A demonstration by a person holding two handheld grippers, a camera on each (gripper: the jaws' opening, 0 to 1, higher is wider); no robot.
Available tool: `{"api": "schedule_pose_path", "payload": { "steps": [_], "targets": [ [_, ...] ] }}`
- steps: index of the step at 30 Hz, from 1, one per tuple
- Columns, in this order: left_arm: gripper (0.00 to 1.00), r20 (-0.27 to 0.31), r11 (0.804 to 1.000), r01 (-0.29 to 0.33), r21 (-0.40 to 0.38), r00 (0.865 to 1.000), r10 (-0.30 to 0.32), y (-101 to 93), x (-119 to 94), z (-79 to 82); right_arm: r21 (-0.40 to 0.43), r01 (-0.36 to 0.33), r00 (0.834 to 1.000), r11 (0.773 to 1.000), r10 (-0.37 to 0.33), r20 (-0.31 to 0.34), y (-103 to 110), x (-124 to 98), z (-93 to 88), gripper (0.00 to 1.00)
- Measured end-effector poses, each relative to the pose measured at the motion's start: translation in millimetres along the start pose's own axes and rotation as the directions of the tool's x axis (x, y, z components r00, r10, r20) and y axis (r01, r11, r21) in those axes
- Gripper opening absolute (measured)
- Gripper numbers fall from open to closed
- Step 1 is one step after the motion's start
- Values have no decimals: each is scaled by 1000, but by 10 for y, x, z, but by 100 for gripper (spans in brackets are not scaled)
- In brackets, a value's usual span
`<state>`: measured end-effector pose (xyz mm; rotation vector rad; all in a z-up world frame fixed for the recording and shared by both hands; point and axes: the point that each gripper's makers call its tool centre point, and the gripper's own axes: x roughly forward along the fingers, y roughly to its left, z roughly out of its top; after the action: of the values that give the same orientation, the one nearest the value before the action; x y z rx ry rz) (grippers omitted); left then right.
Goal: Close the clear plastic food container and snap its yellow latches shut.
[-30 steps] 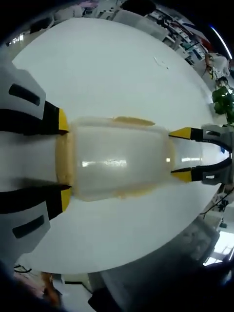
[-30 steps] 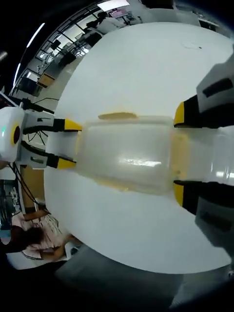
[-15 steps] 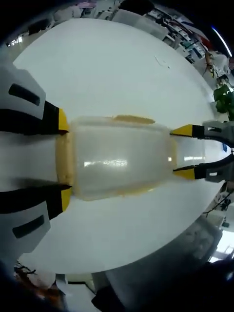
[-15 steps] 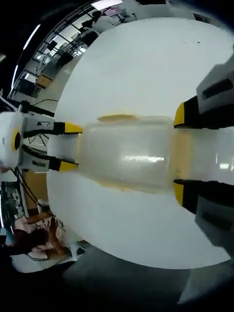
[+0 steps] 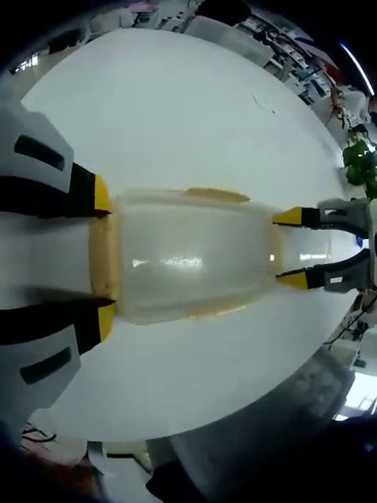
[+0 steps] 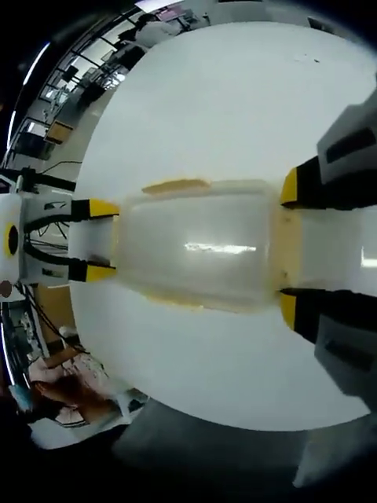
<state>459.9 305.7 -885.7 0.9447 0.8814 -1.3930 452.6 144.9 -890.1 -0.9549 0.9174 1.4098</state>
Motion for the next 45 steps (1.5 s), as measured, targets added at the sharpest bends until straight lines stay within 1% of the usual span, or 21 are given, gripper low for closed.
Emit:
{"api": "schedule_pose_path", "payload": {
  "steps": [5,10,12,13,14,15,16,17,18,20,22,24,27,28,29,30,33,36,39,45],
  "targets": [
    [37,-12,1000,-3,-11,1000,2,2,-7,9,0,-2,1000,1000,2,5,-12,-9,-23,36],
    [36,-23,999,-9,-35,1000,8,11,-11,7,-14,2,1000,1000,-2,-6,-11,-12,-15,36],
    [36,-31,998,1,-58,1000,-2,-12,-13,14,-21,14,1000,1000,-15,-10,-25,-25,-11,36],
    [36,-19,995,-6,-104,1000,4,1,-21,29,-46,29,999,999,-30,-14,-52,-52,-5,36],
    [35,-24,994,-3,-106,1000,1,9,-33,15,-35,20,1000,999,-20,-12,-49,-74,-1,36],
    [35,-32,996,-3,-85,999,1,0,-56,16,-13,2,1000,1000,-2,5,-20,-101,33,36],
    [35,-36,997,-10,-83,999,7,6,-65,15,-12,5,1000,1000,-5,8,-25,-112,35,36],
    [35,-39,998,-28,-59,999,25,12,-113,45,-16,13,1000,1000,-12,9,-28,-141,38,36],
    [35,-40,998,-29,-63,999,26,8,-140,60,-17,14,1000,1000,-14,9,-23,-160,43,36],
    [35,-44,999,-35,-35,998,34,2,-230,93,-16,10,1000,1000,-10,10,18,-206,70,36],
    [36,-50,999,-32,-26,998,31,-1,-304,115,-14,7,1000,1000,-7,16,53,-269,109,36],
    [35,-54,999,-31,-29,998,29,13,-413,164,-22,20,1000,1000,-20,19,47,-368,149,36],
    [35,-62,999,-41,-29,997,39,30,-552,240,-38,57,998,998,-56,37,-3,-566,211,36],
    [35,-64,998,-53,-26,997,51,51,-603,266,-24,71,996,997,-70,50,-23,-646,237,36],
    [35,-61,998,-60,-16,996,59,64,-639,290,-23,71,996,997,-70,52,-14,-699,248,36],
    [35,-58,998,-65,-8,996,65,78,-670,310,-25,85,995,996,-84,55,-18,-753,256,36],
    [35,-47,996,-87,8,995,87,116,-774,410,-32,103,994,994,-102,46,-21,-821,241,36],
    [36,-49,992,-119,40,992,120,157,-829,445,-29,114,992,993,-112,52,-45,-854,236,36],
    [36,-41,991,-126,39,991,128,181,-879,473,-33,126,991,991,-125,53,-50,-896,250,36],
    [36,-42,990,-134,43,990,136,183,-898,483,-35,129,990,991,-127,59,-61,-914,256,36]
  ]
}}
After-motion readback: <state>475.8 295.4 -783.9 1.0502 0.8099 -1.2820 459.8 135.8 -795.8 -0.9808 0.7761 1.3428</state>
